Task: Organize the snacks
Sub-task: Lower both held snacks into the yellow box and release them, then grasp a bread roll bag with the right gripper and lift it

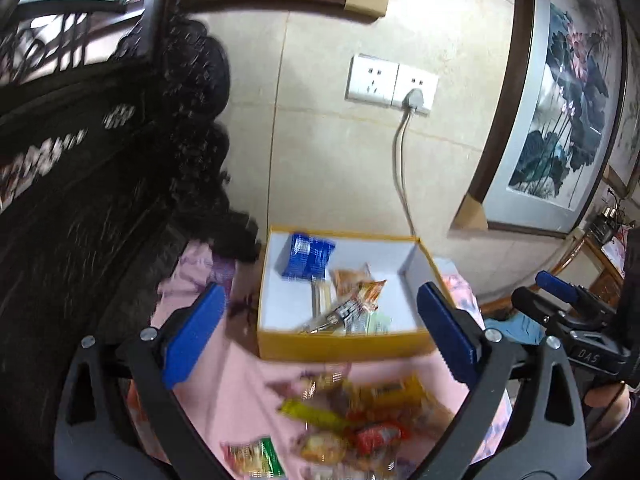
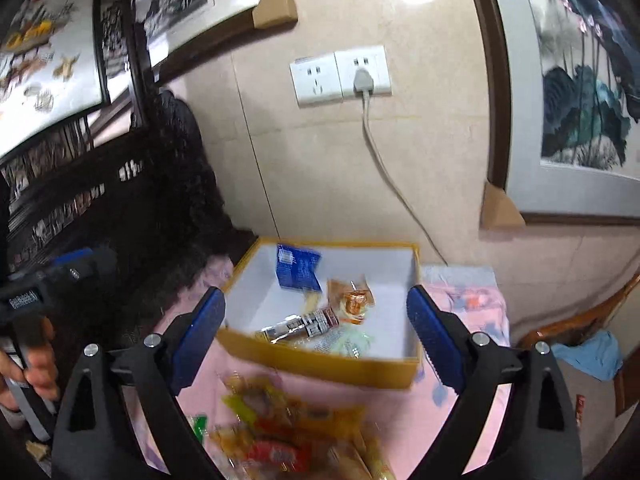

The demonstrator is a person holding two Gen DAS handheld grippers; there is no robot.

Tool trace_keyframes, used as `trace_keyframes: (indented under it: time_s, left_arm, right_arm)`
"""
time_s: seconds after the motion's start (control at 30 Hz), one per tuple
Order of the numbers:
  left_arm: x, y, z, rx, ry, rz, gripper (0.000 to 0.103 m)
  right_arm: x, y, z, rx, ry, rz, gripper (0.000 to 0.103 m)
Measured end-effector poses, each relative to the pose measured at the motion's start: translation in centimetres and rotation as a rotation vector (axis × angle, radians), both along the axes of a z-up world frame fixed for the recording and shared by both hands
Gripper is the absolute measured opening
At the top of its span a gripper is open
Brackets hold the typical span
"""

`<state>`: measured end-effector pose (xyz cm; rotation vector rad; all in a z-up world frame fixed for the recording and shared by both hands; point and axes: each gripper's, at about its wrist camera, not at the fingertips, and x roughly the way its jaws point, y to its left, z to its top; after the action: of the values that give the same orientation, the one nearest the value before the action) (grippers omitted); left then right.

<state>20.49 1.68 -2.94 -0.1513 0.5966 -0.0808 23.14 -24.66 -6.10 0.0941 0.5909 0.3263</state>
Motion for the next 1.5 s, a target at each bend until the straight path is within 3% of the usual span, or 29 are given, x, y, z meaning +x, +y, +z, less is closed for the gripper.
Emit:
trace_keyframes:
  time_s: [0.23,0.3,0.37,0.43,0.67,0.97,1.03,1.1,1.23,1.5]
  left_arm:
    - [-4.8,0.8,-4.8,-0.041,0.109,0.002,0.098]
    - [-6.0,0.8,-6.4,-0.043,0.144,0.0,0.098]
    - [-7.4,0.7,-8.1,-0.042,0.192,-0.009,0.098]
    - [-8.4,0.7,-9.2,-0.035,0.224,-0.007,0.098]
    - [-11.2,1.3,-11.1,-0.025,0.279,0.001,0.098]
    - [-12.5,3.2,-12.3,-0.033,0.328,0.064,0.098]
    - [-12.6,3.5,-12.5,-0.031,0.336,0.074,0.098]
    - [-12.6,3.6,-12.8,-0.026,0.341,0.077,0.098]
    - [-12.2,3.3,-13.6,0.002,0.35,0.071,0.098]
    - [-9.9,0.8,-16.9,0.031,0.424,0.0,0.098]
  right_arm:
    - [-4.4,-0.4,-5.9,-0.096,0.09,0.036,0.093]
    - [-5.2,-0.4,-7.6,-0.119,0.114,0.056,0.089]
    - [-5.6,-0.1,-9.9,-0.164,0.165,0.084,0.079]
    - [-5.6,0.3,-12.0,-0.214,0.206,0.113,0.077]
    - [-3.7,2.1,-17.0,-0.323,0.289,0.207,0.068]
    - [-1.6,4.5,-20.8,-0.414,0.369,0.309,0.06]
    - [-1.3,4.8,-21.5,-0.443,0.376,0.316,0.059]
    - [-0.9,5.1,-22.2,-0.461,0.402,0.32,0.049]
    - [-1.5,4.7,-21.5,-0.454,0.391,0.307,0.038]
    - [-7.5,0.4,-16.8,-0.224,0.342,0.18,0.035]
